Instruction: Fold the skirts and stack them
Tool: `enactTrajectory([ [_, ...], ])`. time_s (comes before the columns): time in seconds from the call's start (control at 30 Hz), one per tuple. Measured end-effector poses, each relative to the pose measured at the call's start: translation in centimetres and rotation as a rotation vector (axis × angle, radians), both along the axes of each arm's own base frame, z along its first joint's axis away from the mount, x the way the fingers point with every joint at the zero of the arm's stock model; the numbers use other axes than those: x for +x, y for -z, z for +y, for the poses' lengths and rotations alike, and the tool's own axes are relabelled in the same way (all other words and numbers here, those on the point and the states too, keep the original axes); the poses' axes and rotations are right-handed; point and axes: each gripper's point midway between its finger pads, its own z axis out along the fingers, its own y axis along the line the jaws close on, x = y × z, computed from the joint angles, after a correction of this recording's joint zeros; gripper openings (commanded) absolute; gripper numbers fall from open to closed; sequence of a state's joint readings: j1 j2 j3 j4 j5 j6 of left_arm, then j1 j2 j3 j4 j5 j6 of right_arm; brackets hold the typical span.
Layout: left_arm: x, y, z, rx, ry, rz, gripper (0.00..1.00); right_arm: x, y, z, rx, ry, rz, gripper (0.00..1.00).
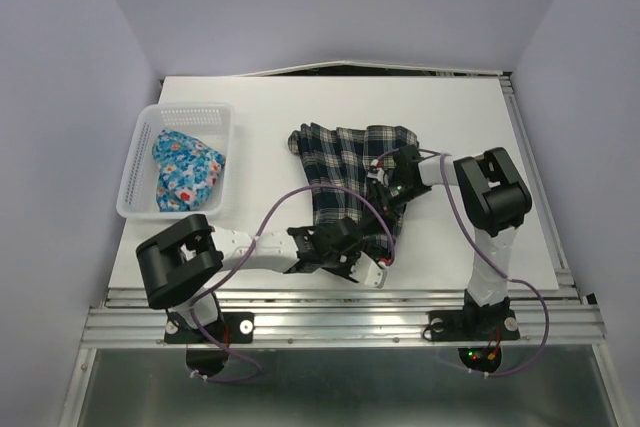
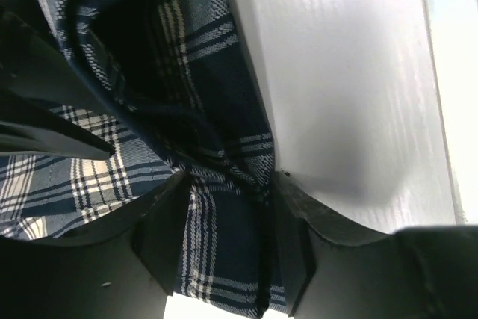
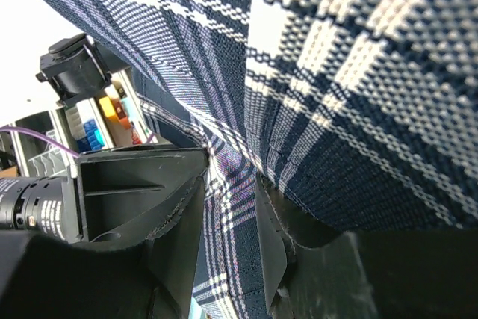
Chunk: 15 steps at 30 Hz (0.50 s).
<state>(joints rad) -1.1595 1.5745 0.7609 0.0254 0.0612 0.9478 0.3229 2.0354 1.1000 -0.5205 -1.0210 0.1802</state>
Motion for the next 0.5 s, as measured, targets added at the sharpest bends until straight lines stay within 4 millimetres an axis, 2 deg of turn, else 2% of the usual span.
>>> enactTrajectory([
  [0.07,0.2,-0.1,-0.1,0.004,-0.004,-0.014,0.66,0.0,0.0,0.0,0.001,0.0,0.001,0.4],
  [0.2,0.0,-0.3,-0.2,0.01,-0.004,-0.033,0.66,0.1,0.0,0.0,0.002,-0.001,0.003,0.4],
  [0.27,0.1,-0.3,-0.2,0.025,-0.019,-0.049,0.59,0.1,0.0,0.1,0.003,-0.003,0.005,0.4],
  [0.4,0.8,0.3,-1.1,0.054,-0.067,-0.056,0.29,0.0,0.0,0.0,0.003,-0.007,0.002,0.39],
  [0.5,1.3,0.6,-1.4,0.07,-0.104,-0.064,0.16,0.0,0.1,0.0,0.003,-0.011,-0.003,0.38],
])
